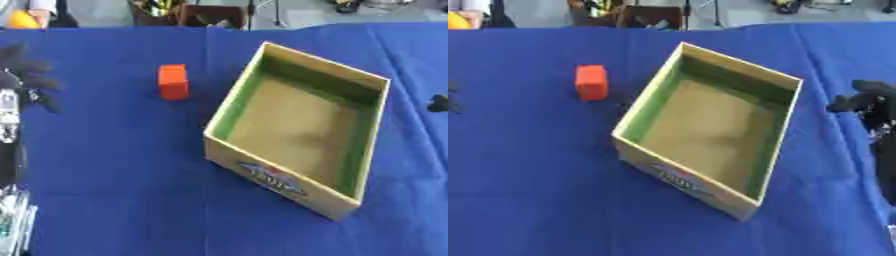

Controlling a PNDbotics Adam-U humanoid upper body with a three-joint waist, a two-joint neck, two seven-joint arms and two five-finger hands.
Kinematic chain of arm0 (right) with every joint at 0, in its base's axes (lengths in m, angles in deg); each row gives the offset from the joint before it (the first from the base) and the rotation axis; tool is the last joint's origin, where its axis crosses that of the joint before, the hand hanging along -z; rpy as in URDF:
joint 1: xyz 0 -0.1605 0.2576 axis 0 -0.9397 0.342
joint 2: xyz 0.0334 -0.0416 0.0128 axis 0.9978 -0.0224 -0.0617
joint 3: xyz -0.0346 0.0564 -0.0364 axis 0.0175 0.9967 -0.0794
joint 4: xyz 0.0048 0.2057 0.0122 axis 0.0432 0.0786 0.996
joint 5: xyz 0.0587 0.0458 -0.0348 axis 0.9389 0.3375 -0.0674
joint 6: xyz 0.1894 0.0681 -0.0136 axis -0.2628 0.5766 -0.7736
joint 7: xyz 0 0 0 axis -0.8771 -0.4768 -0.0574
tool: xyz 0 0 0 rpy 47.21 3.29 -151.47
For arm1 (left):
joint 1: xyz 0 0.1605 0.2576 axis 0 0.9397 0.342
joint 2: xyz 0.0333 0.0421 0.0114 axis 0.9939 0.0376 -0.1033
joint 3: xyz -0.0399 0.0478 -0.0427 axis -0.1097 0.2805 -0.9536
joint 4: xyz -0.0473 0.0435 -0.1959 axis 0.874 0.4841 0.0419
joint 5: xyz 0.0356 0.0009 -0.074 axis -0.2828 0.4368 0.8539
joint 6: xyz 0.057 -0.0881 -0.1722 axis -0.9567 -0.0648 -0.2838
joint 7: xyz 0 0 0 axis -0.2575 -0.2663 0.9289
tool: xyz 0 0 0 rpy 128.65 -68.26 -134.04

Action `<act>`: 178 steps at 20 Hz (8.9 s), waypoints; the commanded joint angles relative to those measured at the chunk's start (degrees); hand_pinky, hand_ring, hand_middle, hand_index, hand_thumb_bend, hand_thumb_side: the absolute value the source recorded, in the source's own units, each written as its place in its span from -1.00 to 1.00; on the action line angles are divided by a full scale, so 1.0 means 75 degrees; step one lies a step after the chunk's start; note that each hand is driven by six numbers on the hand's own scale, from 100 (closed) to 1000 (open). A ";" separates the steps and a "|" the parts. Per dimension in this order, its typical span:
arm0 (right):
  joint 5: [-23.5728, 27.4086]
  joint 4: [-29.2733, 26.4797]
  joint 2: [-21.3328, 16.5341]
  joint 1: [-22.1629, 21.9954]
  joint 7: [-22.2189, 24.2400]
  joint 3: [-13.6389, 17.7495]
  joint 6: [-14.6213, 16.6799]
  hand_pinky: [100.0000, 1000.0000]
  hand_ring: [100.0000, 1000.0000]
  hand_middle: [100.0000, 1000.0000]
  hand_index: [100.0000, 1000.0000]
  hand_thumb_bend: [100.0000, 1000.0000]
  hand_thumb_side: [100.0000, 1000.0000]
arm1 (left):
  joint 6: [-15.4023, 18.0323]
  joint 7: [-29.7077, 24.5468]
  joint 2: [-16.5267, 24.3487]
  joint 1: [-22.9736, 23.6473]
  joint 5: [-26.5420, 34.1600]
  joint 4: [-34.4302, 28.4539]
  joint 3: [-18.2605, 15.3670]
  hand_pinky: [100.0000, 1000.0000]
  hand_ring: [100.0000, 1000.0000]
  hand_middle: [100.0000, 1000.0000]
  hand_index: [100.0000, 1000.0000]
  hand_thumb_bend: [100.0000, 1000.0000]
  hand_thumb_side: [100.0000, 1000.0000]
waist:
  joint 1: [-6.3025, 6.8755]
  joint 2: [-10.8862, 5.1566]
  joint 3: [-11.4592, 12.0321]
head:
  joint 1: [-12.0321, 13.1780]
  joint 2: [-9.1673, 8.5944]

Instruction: Pick up objects on the table and place them in the box.

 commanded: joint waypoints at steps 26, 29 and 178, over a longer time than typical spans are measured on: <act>-0.0006 -0.0155 -0.0129 -0.0126 0.0124 -0.0067 -0.0184 0.69 0.19 -0.04 0.49 -1.00 0.73 | -0.2044 -0.2021 0.3939 -0.2983 -0.2452 0.2094 0.1711 -0.29 0.16 0.46 0.84 -1.00 0.63 | 0.0186 -0.0446 -0.0141 | 0.0058 0.0160; -0.0020 -0.0155 -0.0137 -0.0126 0.0168 -0.0098 -0.0177 0.69 0.19 -0.04 0.49 -1.00 0.74 | -0.1933 -0.2384 0.4095 -0.3459 -0.2815 0.2573 0.2007 -0.27 0.19 0.47 0.85 -1.00 0.63 | 0.0213 -0.0414 -0.0225 | 0.0148 0.0144; -0.0203 -0.0155 0.0132 0.0155 -0.0595 0.0073 -0.0730 0.74 0.18 -0.07 0.49 -1.00 0.83 | -0.1076 -0.6131 0.0209 -0.5752 -0.6429 0.4227 0.3738 -1.00 -0.60 -0.30 0.05 -1.00 -0.49 | 0.0517 -0.0089 -0.0978 | 0.0553 -0.0190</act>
